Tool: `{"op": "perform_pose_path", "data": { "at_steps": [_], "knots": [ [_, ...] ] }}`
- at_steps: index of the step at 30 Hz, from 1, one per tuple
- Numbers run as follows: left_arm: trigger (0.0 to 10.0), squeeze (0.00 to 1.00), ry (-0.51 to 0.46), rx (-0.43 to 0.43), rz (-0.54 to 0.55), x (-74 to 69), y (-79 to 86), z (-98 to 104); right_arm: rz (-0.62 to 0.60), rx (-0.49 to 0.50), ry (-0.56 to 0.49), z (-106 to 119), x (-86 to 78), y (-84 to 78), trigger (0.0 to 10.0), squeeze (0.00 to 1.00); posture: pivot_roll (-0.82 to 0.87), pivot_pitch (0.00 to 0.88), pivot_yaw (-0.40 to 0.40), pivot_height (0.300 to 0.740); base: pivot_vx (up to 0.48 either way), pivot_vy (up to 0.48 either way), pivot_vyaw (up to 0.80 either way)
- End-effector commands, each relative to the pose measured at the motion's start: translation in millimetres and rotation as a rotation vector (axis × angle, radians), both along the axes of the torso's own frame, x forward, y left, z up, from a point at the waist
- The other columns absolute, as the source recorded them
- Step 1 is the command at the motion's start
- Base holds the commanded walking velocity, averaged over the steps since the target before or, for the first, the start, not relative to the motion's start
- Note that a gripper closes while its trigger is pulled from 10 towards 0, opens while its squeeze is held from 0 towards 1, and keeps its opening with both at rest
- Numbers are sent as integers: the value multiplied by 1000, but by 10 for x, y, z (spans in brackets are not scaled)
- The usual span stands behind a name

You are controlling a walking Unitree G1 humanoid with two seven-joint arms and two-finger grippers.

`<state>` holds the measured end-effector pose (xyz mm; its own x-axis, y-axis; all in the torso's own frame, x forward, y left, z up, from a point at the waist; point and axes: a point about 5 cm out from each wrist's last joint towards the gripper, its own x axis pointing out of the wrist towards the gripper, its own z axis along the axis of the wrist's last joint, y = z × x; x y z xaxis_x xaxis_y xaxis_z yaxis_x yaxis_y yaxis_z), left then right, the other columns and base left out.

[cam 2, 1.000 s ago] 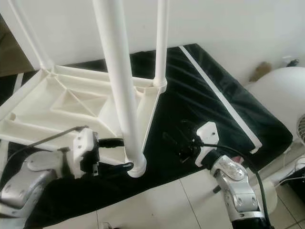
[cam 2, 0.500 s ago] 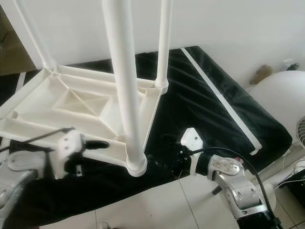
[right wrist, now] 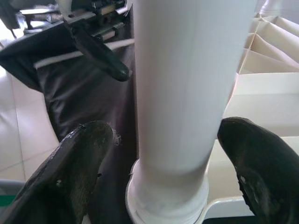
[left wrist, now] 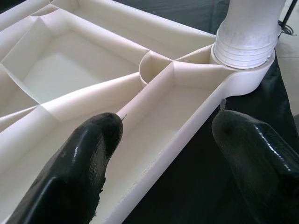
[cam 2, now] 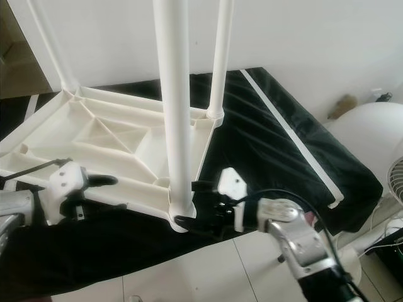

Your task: Building children table

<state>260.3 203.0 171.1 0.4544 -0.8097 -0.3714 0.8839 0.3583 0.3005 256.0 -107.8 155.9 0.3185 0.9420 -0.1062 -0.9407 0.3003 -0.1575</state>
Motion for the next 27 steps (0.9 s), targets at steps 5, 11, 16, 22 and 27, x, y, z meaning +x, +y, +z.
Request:
{"op": "perform_pose_path", "data": {
  "at_steps": [5, 11, 16, 22, 27],
  "knots": [
    [10000, 0, -37, -7, 57, 42, -14, -38, -63, 29, -14, -31, 71, 121, 10000, 0, 20, 30, -18, 740, 0, 0, 0],
    [10000, 0, -49, -21, 67, 81, -51, -70, -138, 83, -20, -60, 166, 277, 9922, 0, 21, 36, -16, 740, 0, 0, 0],
    [10000, 0, -58, -14, 80, 105, -58, -106, -157, 110, -18, -55, 186, 312, 1686, 0, 21, 43, -16, 740, 0, 0, 0],
    [10000, 0, -75, 27, 148, 163, -9, -194, -194, 107, -10, -71, 189, 160, 0, 0, 15, 54, -14, 740, 0, 0, 0],
    [10000, 0, -92, 70, 200, 219, 34, -250, -214, 107, -11, -69, 179, 77, 0, 0, 9, 66, -14, 740, 0, 0, 0]
  ]
}}
